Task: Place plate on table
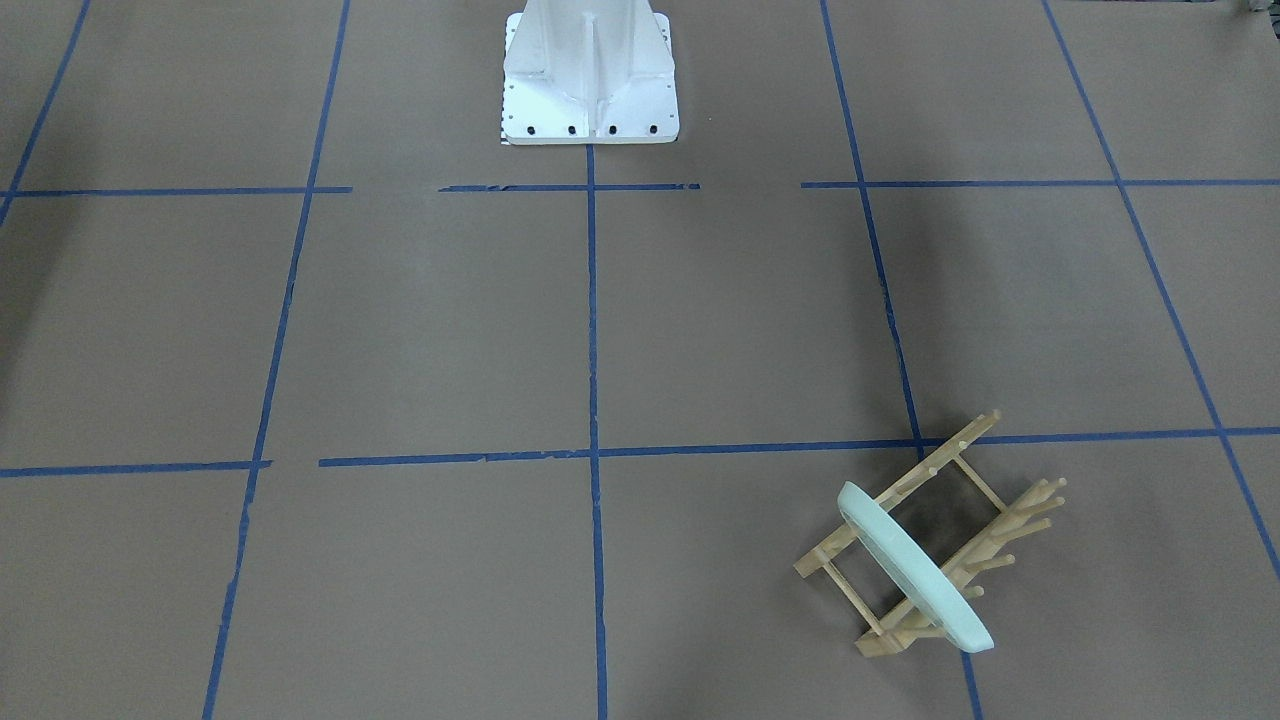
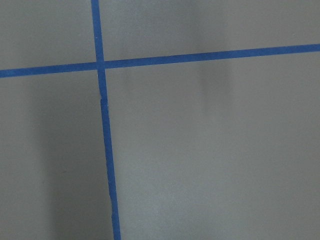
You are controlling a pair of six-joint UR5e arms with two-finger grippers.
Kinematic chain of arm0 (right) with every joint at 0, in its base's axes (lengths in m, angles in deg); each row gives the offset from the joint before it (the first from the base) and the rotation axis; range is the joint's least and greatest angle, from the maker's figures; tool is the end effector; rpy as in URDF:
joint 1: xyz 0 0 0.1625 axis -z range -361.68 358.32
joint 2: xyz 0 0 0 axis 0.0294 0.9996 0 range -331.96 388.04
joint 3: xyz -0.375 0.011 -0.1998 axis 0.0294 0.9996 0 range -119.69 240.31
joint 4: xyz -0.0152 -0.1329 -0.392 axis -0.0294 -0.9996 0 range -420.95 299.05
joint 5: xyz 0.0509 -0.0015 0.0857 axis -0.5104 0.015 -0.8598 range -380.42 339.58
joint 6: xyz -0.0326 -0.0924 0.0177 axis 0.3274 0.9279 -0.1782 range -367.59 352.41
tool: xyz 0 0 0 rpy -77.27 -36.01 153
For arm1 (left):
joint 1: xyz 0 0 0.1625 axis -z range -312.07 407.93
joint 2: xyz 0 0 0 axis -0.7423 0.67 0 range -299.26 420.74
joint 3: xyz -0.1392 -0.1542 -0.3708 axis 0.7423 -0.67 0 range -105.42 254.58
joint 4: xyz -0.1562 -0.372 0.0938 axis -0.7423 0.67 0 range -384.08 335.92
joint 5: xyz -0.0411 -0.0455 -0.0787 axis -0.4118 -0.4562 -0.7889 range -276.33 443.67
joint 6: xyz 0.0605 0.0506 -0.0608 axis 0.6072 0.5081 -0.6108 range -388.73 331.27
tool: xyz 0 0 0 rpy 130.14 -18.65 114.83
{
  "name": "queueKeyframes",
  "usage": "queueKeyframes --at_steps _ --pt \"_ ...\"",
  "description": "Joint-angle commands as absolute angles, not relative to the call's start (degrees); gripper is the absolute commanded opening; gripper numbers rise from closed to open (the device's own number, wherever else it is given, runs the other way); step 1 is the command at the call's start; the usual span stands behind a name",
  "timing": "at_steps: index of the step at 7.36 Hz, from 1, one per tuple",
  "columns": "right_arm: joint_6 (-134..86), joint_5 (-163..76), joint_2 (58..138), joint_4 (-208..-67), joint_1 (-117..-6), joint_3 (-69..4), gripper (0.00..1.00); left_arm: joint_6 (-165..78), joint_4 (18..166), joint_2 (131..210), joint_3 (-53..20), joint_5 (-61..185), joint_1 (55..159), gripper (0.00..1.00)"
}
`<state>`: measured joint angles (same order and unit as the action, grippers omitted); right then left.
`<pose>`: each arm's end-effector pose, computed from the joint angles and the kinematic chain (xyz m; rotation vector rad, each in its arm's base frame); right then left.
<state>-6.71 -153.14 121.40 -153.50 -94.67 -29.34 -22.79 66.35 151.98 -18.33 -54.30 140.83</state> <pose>0.0895 -0.4534 0.6958 -0.0790 -0.7480 0.0757 -0.0848 -0.5014 0.6176 0.1395 0.8287 0.0834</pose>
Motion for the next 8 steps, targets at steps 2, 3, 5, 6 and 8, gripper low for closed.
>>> queueKeyframes --at_steps 2,3,5,6,8 --pt "-6.7 -153.1 121.5 -153.5 -94.7 -29.3 1.0 -23.5 66.3 152.8 -19.0 -54.4 140.7 1.0" --pt "-6.7 -153.1 121.4 -153.5 -94.7 -29.3 1.0 -23.4 66.1 151.7 -21.9 -54.7 140.7 1.0" --pt "-6.7 -153.1 121.5 -153.5 -94.7 -29.3 1.0 -22.8 68.4 148.2 -23.8 -55.1 140.9 1.0" --pt "-6.7 -153.1 121.5 -153.5 -94.7 -29.3 1.0 -24.3 72.9 148.2 -22.3 -60.7 140.2 1.0" --pt "-6.7 -153.1 121.5 -153.5 -94.7 -29.3 1.0 -54.3 85.8 153.2 -20.7 -68.8 138.1 1.0"
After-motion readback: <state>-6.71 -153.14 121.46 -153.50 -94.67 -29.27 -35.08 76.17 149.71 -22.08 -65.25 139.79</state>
